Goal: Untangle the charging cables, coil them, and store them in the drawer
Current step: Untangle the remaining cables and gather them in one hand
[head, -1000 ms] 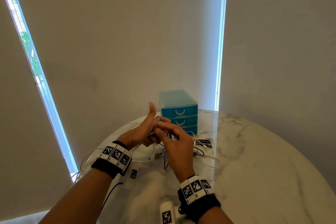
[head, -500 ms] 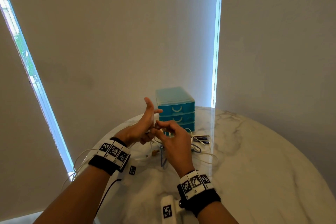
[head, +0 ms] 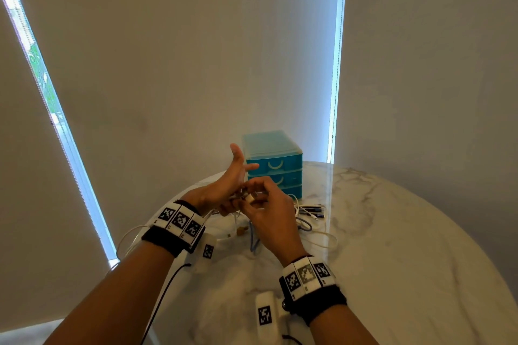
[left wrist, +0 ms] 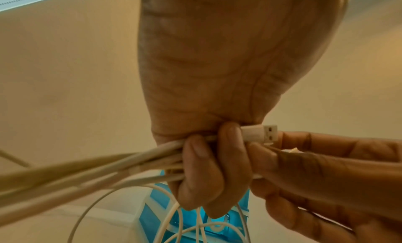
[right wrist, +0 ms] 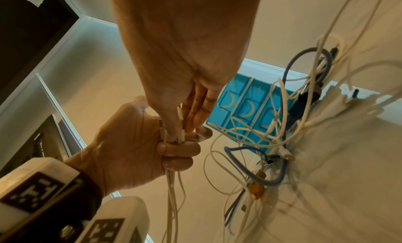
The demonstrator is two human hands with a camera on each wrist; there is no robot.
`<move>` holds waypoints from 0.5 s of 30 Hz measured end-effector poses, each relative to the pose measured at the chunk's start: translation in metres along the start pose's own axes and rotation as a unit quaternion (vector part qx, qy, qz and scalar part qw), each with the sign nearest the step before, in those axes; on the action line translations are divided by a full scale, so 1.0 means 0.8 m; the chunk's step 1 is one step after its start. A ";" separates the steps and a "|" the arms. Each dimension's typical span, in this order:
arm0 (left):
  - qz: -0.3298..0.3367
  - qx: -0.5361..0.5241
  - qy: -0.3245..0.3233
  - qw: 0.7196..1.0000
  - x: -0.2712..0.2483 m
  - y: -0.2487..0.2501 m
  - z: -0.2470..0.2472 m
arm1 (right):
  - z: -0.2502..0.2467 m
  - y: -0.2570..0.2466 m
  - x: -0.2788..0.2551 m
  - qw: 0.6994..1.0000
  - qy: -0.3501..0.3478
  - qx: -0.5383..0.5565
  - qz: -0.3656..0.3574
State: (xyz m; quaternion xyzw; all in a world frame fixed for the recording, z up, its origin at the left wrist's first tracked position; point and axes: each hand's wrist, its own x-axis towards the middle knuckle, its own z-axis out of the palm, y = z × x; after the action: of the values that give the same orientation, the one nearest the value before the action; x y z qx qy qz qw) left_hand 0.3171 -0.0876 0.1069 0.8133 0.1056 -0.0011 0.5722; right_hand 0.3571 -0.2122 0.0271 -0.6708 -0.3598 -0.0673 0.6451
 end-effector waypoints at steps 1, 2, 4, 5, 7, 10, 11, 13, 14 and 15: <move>-0.003 0.004 0.008 1.000 0.000 0.002 0.000 | 0.000 -0.002 0.001 1.000 -0.004 0.007 0.007; -0.001 0.003 0.006 1.000 -0.003 0.005 0.001 | 0.000 -0.003 0.001 1.000 -0.003 0.011 0.010; 0.019 0.009 0.007 1.000 -0.002 0.002 0.001 | 0.000 -0.007 0.000 1.000 0.003 0.017 0.007; 0.025 0.018 0.012 0.999 -0.004 0.002 0.002 | 0.000 -0.009 -0.001 1.000 0.005 0.024 0.004; 0.011 0.051 0.014 0.999 -0.006 -0.001 0.003 | 0.000 -0.010 -0.005 0.999 0.008 0.046 0.003; 0.004 0.066 -0.007 0.998 -0.002 -0.005 -0.001 | 0.004 -0.007 -0.008 0.997 0.029 0.068 0.004; 0.007 0.055 -0.014 0.998 0.002 -0.009 -0.006 | 0.006 -0.005 -0.008 0.996 0.037 0.075 0.002; -0.015 0.039 -0.004 0.999 0.003 -0.008 -0.008 | 0.009 -0.001 -0.006 0.995 0.051 0.084 0.001; -0.011 0.042 -0.004 0.999 0.005 -0.008 -0.009 | 0.011 0.002 -0.005 0.995 0.054 0.086 0.002; -0.009 0.041 0.000 0.999 0.006 -0.008 -0.008 | 0.012 0.005 -0.004 0.995 0.054 0.085 0.005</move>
State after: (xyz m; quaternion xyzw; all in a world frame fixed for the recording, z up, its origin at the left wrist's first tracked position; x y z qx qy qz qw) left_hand 0.3202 -0.0783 0.1025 0.8353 0.1131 -0.0105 0.5379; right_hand 0.3531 -0.2048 0.0207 -0.6107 -0.3259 -0.0694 0.7184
